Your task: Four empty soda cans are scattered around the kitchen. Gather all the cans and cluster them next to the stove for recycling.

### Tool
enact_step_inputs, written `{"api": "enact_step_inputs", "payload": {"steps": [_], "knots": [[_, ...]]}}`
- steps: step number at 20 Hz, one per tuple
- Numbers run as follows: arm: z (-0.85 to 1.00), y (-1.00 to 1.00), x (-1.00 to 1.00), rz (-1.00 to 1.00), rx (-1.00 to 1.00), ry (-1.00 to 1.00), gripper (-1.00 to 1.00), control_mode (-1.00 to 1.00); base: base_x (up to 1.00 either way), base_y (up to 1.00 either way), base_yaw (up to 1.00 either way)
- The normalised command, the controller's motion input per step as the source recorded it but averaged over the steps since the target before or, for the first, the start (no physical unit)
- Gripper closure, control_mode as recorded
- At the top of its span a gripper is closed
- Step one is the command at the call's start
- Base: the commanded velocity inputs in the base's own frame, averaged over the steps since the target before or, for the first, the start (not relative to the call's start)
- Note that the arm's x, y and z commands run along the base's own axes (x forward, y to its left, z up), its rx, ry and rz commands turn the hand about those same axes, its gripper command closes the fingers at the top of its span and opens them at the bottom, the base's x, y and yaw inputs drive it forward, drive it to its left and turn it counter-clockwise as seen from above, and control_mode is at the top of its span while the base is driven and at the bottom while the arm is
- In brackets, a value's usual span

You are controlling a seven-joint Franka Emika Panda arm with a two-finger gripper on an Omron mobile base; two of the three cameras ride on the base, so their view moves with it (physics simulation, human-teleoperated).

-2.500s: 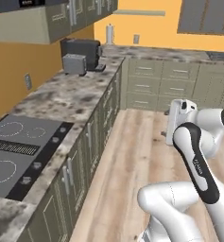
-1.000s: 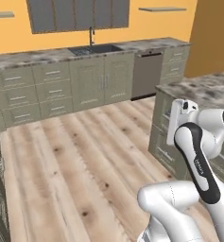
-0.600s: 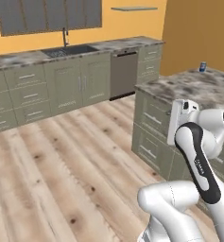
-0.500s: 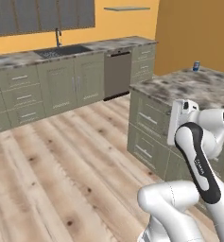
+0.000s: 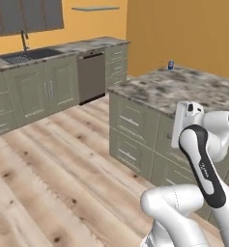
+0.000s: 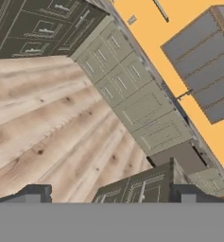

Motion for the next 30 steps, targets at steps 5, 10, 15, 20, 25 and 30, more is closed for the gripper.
{"api": "enact_step_inputs", "payload": {"steps": [5, 10, 15, 20, 25, 30], "knots": [[0.00, 0.00, 0.00, 0.00, 0.00, 0.00, -1.00, 1.00, 0.35, 0.02, -0.19], [0.00, 0.00, 0.00, 0.00, 0.00, 0.00, -1.00, 1.00, 0.77, 0.30, 0.07], [0.00, 0.00, 0.00, 0.00, 0.00, 0.00, -1.00, 1.00, 0.90, 0.42, 0.14], [0.00, 0.00, 0.00, 0.00, 0.00, 0.00, -1.00, 1.00, 0.98, 0.55, 0.02], [0.00, 0.00, 0.00, 0.00, 0.00, 0.00, -1.00, 1.00, 0.98, 0.50, -0.02], [0.00, 0.00, 0.00, 0.00, 0.00, 0.00, -1.00, 1.00, 0.97, 0.45, -0.05]]}}
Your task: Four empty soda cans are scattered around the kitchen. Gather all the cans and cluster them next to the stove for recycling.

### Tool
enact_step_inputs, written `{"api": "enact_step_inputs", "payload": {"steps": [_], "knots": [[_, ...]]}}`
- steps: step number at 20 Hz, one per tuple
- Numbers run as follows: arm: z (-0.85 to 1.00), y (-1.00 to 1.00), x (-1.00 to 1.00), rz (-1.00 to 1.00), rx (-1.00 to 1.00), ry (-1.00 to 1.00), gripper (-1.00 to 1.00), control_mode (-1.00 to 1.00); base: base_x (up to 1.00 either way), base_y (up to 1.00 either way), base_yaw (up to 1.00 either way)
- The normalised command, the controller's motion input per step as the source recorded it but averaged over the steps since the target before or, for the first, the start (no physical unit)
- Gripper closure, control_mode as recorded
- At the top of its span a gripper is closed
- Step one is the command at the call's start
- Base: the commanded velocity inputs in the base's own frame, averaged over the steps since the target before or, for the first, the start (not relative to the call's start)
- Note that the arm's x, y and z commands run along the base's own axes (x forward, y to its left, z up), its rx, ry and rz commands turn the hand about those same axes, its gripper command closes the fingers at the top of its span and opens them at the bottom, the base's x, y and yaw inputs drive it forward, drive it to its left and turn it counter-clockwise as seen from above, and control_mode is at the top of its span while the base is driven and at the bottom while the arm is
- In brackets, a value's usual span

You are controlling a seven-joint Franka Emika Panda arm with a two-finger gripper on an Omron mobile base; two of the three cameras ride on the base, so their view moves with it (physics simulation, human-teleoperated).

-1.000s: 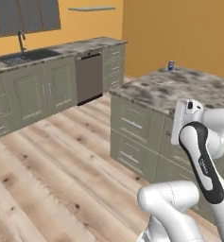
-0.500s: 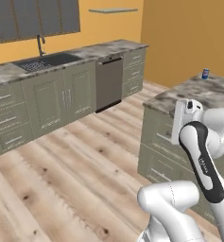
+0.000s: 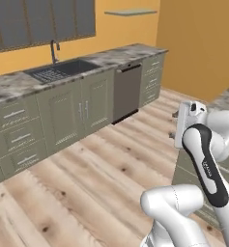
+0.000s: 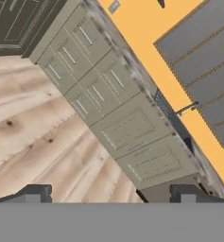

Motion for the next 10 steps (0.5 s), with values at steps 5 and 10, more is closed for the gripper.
{"api": "enact_step_inputs", "payload": {"steps": [5, 10], "knots": [[0.00, 0.00, 0.00, 0.00, 0.00, 0.00, -1.00, 1.00, 0.99, 0.42, -0.02], [0.00, 0.00, 0.00, 0.00, 0.00, 0.00, -1.00, 1.00, 0.99, 0.35, -0.02]]}}
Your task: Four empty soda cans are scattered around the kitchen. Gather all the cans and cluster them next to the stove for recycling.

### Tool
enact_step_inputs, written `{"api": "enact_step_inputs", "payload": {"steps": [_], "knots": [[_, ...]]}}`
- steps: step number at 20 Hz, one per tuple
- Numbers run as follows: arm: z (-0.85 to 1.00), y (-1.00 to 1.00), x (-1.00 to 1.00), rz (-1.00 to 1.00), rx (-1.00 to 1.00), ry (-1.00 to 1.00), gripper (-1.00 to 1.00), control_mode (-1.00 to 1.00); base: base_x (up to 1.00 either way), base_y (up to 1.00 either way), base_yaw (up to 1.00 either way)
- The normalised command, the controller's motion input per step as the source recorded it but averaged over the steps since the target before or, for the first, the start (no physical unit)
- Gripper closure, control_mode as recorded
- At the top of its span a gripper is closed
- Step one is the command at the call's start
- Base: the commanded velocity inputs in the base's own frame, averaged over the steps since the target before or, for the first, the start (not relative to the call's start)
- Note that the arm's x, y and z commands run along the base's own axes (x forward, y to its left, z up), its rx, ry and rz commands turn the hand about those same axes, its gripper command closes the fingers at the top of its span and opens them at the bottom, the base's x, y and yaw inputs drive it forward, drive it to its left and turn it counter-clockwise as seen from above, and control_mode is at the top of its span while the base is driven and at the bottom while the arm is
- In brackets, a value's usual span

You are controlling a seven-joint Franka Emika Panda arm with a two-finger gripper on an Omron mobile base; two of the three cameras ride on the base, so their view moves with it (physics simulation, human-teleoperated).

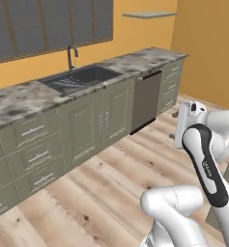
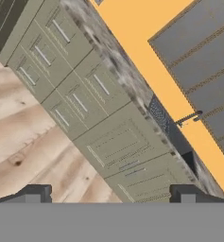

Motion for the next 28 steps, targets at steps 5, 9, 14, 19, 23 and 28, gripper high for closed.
{"api": "enact_step_inputs", "payload": {"steps": [5, 9, 14, 19, 23, 28], "knots": [[0.00, 0.00, 0.00, 0.00, 0.00, 0.00, -1.00, 1.00, 0.76, 0.16, -0.23], [0.00, 0.00, 0.00, 0.00, 0.00, 0.00, -1.00, 1.00, 0.44, 0.12, -0.36], [0.00, 0.00, 0.00, 0.00, 0.00, 0.00, -1.00, 1.00, 0.27, 0.11, -0.42], [0.00, 0.00, 0.00, 0.00, 0.00, 0.00, -1.00, 1.00, 0.24, 0.10, -0.44], [0.00, 0.00, 0.00, 0.00, 0.00, 0.00, -1.00, 1.00, 0.40, 0.19, -0.36], [0.00, 0.00, 0.00, 0.00, 0.00, 0.00, -1.00, 1.00, 0.68, 0.33, -0.20]]}}
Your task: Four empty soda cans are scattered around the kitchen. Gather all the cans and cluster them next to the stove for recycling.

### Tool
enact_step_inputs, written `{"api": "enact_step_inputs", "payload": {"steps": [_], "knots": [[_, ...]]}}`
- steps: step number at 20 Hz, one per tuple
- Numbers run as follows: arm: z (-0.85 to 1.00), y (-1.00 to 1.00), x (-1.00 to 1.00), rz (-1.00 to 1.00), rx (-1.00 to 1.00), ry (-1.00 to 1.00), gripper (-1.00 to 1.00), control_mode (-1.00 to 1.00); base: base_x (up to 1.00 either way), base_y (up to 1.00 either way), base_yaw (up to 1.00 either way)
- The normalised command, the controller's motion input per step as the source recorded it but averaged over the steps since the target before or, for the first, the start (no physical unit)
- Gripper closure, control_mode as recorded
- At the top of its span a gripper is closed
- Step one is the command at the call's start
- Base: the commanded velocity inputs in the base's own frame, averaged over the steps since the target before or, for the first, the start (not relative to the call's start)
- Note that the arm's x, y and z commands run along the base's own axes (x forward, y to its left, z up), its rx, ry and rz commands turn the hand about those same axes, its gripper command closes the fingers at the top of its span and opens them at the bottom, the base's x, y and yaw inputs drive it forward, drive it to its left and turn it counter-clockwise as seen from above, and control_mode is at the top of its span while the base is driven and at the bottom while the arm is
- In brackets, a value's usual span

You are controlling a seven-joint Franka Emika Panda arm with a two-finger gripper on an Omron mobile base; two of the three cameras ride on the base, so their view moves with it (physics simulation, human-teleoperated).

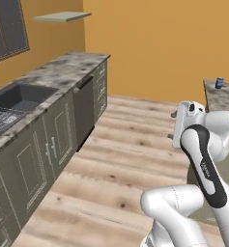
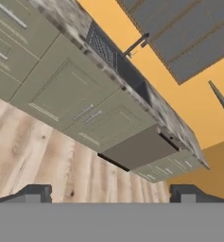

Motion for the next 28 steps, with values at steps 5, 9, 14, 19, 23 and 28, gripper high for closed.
{"api": "enact_step_inputs", "payload": {"steps": [5, 9, 14, 19, 23, 28], "knots": [[0.00, 0.00, 0.00, 0.00, 0.00, 0.00, -1.00, 1.00, 0.80, 0.40, -0.10], [0.00, 0.00, 0.00, 0.00, 0.00, 0.00, -1.00, 1.00, 0.74, 0.14, -0.20], [0.00, 0.00, 0.00, 0.00, 0.00, 0.00, -1.00, 1.00, 0.72, 0.01, -0.25], [0.00, 0.00, 0.00, 0.00, 0.00, 0.00, -1.00, 1.00, 0.71, 0.05, -0.26], [0.00, 0.00, 0.00, 0.00, 0.00, 0.00, -1.00, 1.00, 0.74, 0.12, -0.27], [0.00, 0.00, 0.00, 0.00, 0.00, 0.00, -1.00, 1.00, 0.78, 0.16, -0.25]]}}
